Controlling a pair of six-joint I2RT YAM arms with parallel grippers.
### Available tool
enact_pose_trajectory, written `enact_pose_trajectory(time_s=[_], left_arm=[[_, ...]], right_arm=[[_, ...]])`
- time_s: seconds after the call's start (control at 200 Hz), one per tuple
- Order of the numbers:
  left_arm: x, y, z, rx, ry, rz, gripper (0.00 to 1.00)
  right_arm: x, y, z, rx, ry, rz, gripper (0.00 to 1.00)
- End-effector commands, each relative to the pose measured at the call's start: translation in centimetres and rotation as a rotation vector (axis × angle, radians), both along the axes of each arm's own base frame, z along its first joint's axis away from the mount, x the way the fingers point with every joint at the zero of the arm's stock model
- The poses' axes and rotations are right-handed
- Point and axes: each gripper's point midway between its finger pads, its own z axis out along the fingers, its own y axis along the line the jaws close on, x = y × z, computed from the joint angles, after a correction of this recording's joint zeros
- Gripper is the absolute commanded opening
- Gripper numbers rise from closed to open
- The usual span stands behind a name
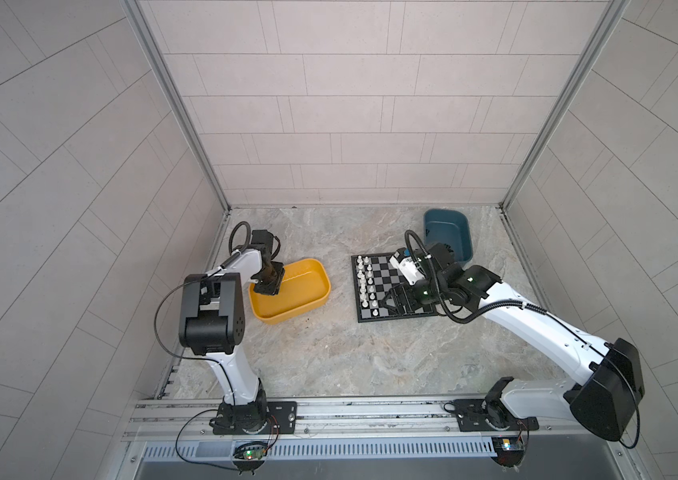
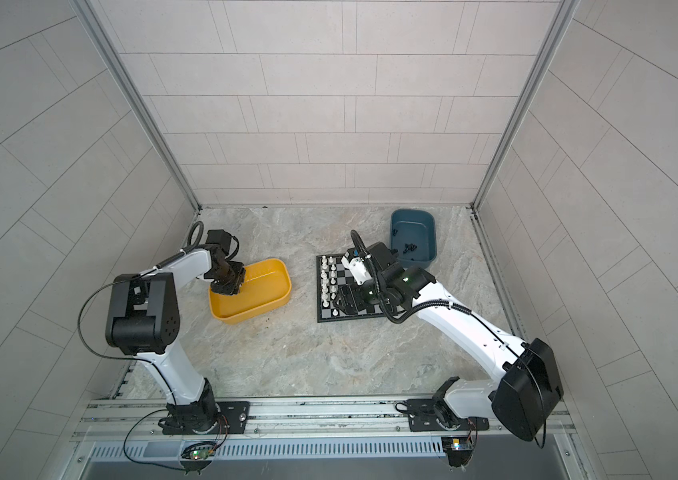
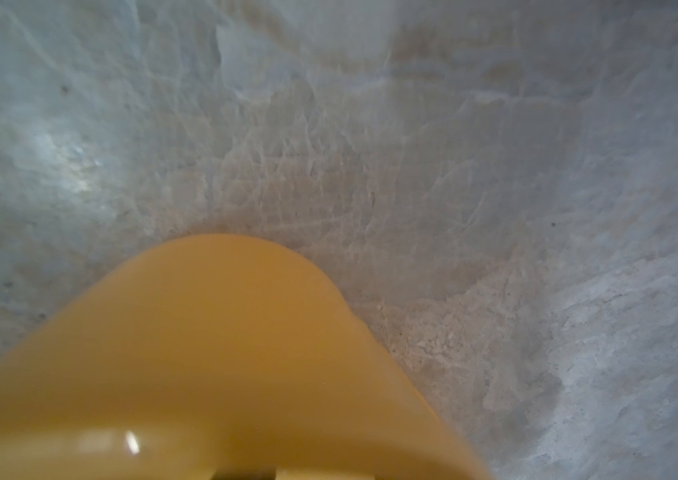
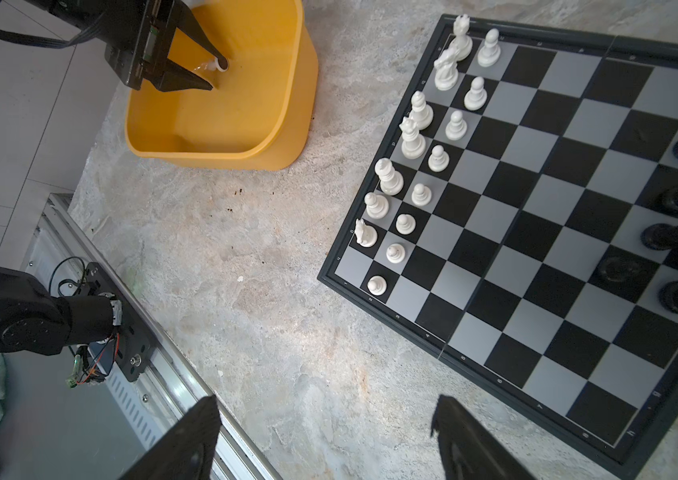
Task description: Set up the chess pieces on the board
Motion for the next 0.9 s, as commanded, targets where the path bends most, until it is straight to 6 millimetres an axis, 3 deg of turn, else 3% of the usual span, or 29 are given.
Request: enact_pose_trajectory(time_s=[0.0, 0.405, 0.64, 0.701, 0.786, 0.896], left_arm=[[-0.8, 0.7, -0.3, 0.024, 0.047, 0.022, 0.41], [-1.3, 0.6, -1.7, 0.006, 0.106, -0.006, 0.35], [0.2, 1.4, 2.5, 0.063, -0.005, -0.050, 0.45], [0.3, 1.5, 3.4, 0.071, -0.032, -0.042, 0.54], [0.2, 1.6, 3.9, 0.061, -0.044, -0.020, 0.58], [-0.1, 1.8, 3.0, 0.034, -0.030, 0.015, 0.58]], right_arm=[[-0.1, -0.3, 0.5, 0.015, -0.013, -0.006, 0.82], [-0.2, -0.4, 0.2, 0.029, 0.000, -0.015, 0.80], [-0.2, -0.4, 0.1, 0.035, 0.010, -0.012, 0.79], [-0.2, -0.2, -0.1, 0.039, 0.017, -0.009, 0.79], [-0.2, -0.1, -0.3, 0.040, 0.024, -0.007, 0.79], [-0.1, 0.0, -0.3, 0.044, 0.029, -0.005, 0.78]])
